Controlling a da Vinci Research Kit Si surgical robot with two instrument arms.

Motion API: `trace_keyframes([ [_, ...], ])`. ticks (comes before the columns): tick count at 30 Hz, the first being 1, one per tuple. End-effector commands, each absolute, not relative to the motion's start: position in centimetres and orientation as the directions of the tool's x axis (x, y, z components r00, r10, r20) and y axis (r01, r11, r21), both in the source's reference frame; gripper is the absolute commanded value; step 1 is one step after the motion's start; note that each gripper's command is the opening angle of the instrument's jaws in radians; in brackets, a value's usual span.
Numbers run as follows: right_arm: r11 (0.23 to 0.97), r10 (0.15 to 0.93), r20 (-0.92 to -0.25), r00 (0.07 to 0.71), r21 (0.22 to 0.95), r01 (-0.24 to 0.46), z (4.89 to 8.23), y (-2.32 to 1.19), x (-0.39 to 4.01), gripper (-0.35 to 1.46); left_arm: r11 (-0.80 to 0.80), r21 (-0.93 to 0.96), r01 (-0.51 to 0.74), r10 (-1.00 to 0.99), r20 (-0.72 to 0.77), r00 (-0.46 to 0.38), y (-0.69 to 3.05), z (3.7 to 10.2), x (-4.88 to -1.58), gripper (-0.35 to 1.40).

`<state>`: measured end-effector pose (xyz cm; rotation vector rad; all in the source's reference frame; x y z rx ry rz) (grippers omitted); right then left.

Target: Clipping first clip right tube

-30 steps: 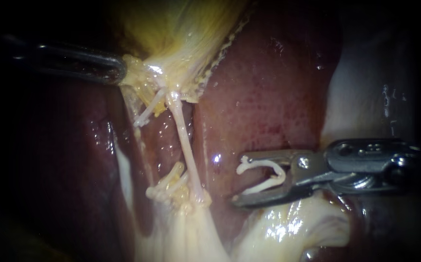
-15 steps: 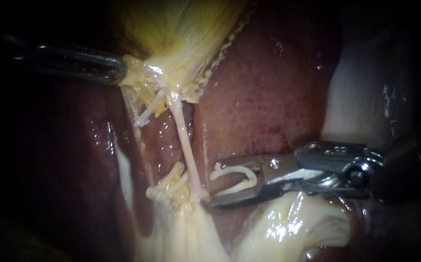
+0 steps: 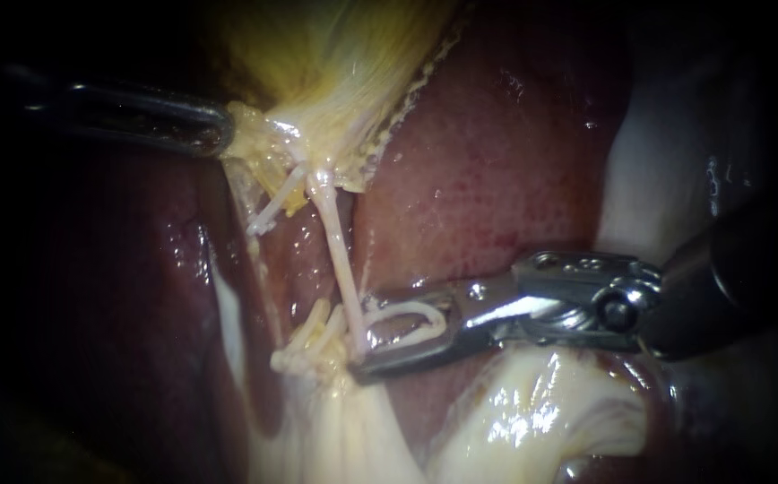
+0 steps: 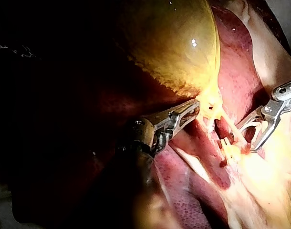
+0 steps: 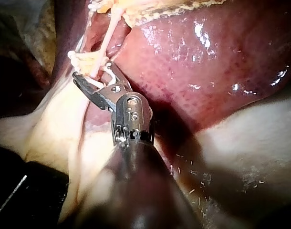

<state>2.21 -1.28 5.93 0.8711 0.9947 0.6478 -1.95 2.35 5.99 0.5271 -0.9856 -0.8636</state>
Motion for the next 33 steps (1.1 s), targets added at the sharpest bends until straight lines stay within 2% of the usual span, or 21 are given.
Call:
trace_keyframes([
  [1, 0.503, 0.805, -0.436, 0.402, 0.861, -0.074, 5.94, -1.28, 2.24, 0.5, 0.568, 0.728, 0.385, -0.823, 0.497, 0.275, 2.36, 5.99, -1.96, -0.35],
  [9, 0.44, 0.847, -0.414, 0.332, 0.898, -0.004, 5.93, -1.28, 2.35, 0.5, 0.568, 0.728, 0.385, -0.823, 0.497, 0.275, 2.35, 6.0, -1.96, -0.35],
  [22, 0.375, 0.85, -0.39, 0.353, 0.92, 0.114, 5.61, -1.47, 2.41, 0.44, 0.568, 0.727, 0.385, -0.823, 0.497, 0.275, 2.35, 6.0, -1.97, -0.35],
  [24, 0.369, 0.848, -0.387, 0.362, 0.922, 0.122, 5.61, -1.47, 2.41, 0.41, 0.568, 0.727, 0.385, -0.823, 0.497, 0.275, 2.35, 6.0, -1.97, -0.35],
  [30, 0.357, 0.847, -0.378, 0.374, 0.925, 0.129, 5.66, -1.44, 2.36, 0.12, 0.568, 0.727, 0.386, -0.823, 0.498, 0.275, 2.35, 6.01, -1.97, -0.35],
  [33, 0.336, 0.854, -0.356, 0.378, 0.934, 0.12, 5.69, -1.41, 2.35, 0.06, 0.568, 0.727, 0.386, -0.823, 0.498, 0.275, 2.34, 6.01, -1.97, -0.35],
])
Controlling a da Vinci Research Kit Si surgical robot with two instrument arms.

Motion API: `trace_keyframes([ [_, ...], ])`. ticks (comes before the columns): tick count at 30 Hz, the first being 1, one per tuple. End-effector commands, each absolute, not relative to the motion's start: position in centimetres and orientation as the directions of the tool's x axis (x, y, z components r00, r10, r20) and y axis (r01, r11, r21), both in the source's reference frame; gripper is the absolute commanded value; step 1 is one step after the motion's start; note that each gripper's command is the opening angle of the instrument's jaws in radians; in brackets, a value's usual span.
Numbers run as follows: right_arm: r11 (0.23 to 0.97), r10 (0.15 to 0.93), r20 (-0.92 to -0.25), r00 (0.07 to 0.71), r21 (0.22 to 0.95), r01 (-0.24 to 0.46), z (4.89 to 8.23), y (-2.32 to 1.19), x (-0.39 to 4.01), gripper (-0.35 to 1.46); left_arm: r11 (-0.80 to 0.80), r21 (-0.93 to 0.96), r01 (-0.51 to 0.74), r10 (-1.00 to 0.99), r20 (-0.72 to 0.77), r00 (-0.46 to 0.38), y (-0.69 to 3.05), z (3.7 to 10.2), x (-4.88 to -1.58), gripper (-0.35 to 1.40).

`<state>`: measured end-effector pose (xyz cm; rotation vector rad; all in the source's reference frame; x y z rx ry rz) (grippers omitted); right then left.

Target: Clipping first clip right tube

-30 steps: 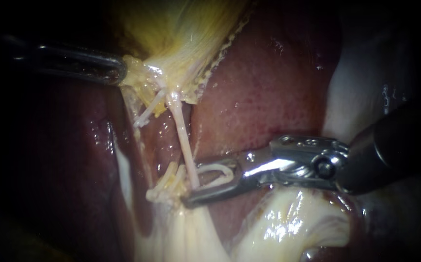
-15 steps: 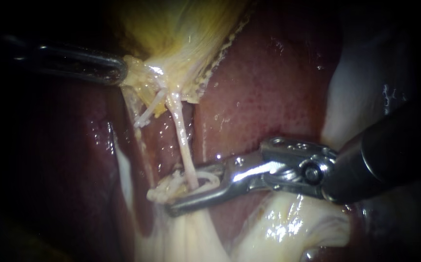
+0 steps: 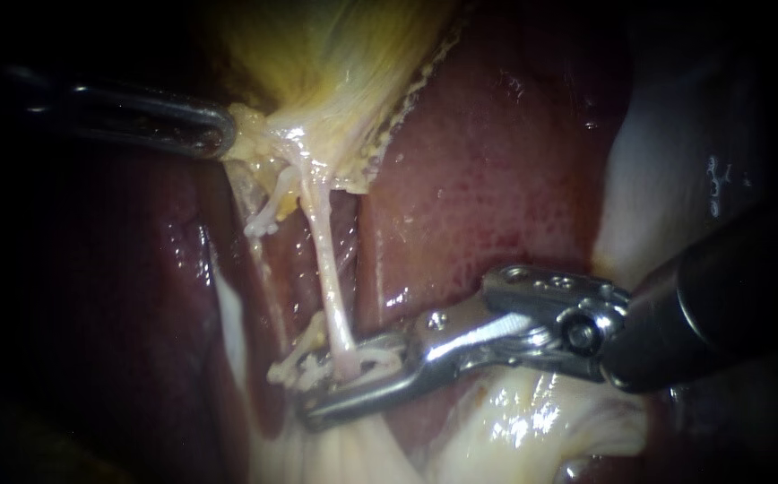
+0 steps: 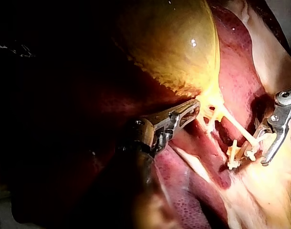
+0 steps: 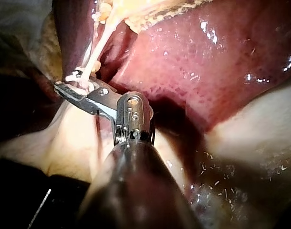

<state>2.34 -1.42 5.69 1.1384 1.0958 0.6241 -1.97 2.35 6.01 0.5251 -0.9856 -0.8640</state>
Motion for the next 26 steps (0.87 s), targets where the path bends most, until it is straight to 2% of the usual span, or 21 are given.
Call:
trace_keyframes([
  [1, 0.335, 0.855, -0.356, 0.377, 0.934, 0.122, 5.69, -1.41, 2.35, 0.02, 0.568, 0.727, 0.386, -0.823, 0.498, 0.275, 2.34, 6.01, -1.97, -0.35],
  [7, 0.319, 0.861, -0.339, 0.38, 0.941, 0.115, 5.71, -1.38, 2.34, -0.35, 0.569, 0.727, 0.386, -0.823, 0.498, 0.275, 2.34, 6.01, -1.97, -0.35],
  [10, 0.298, 0.865, -0.311, 0.395, 0.95, 0.094, 5.72, -1.36, 2.33, -0.35, 0.569, 0.726, 0.386, -0.823, 0.498, 0.275, 2.34, 6.01, -1.98, -0.35],
  [26, 0.301, 0.861, -0.313, 0.402, 0.949, 0.093, 5.82, -1.34, 2.31, -0.35, 0.569, 0.726, 0.386, -0.823, 0.498, 0.275, 2.34, 6.01, -1.98, -0.35],
])
